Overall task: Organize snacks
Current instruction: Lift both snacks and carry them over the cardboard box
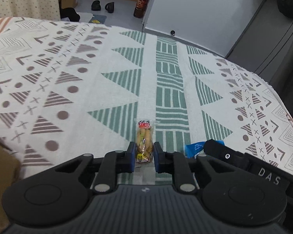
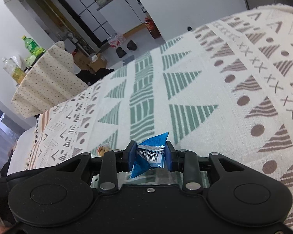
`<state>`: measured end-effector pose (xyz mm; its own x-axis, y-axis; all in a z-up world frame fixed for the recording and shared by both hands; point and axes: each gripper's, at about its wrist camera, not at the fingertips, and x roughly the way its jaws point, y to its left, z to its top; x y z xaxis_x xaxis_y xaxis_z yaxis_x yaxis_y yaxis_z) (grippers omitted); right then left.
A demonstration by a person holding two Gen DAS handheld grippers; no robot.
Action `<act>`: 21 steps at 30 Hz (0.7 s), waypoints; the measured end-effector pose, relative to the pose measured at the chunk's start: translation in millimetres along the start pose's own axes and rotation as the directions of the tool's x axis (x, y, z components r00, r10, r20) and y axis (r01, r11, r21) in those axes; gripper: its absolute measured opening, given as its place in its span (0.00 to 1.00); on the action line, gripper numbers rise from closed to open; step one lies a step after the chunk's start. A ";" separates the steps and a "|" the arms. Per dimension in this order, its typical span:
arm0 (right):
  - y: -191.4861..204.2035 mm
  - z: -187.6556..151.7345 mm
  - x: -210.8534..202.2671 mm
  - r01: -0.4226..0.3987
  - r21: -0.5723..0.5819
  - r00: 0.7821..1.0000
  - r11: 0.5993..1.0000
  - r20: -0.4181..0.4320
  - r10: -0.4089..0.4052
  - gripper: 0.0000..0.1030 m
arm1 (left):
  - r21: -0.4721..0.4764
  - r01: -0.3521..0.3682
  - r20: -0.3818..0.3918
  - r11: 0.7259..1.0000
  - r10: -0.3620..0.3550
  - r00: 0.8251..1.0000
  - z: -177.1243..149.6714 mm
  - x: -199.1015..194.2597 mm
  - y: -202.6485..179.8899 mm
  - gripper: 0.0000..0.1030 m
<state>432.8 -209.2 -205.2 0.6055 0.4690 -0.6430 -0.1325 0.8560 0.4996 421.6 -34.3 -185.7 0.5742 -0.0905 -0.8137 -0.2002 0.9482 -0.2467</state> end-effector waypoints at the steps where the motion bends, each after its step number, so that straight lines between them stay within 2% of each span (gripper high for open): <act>1: 2.6 0.6 -3.2 -0.005 -0.003 1.000 1.000 0.006 0.005 0.30 | 0.002 -0.003 0.008 1.000 0.003 1.000 0.4 -5.6 0.9 0.17; 9: 21.5 3.6 -39.7 -0.032 -0.039 0.997 0.999 0.075 0.035 0.30 | -0.005 -0.022 0.045 1.000 0.023 0.999 -6.0 -53.9 6.5 0.17; 21: 39.8 -12.7 -101.7 -0.009 -0.081 0.990 0.997 0.142 0.020 0.30 | 0.003 -0.019 0.102 1.000 0.019 0.995 -14.5 -137.2 12.6 0.17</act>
<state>356.0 -220.1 -127.3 0.7081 0.4506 -0.5437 -0.2006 0.8666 0.4569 328.7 -14.4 -84.8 0.6480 -0.0413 -0.7605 -0.2089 0.9506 -0.2297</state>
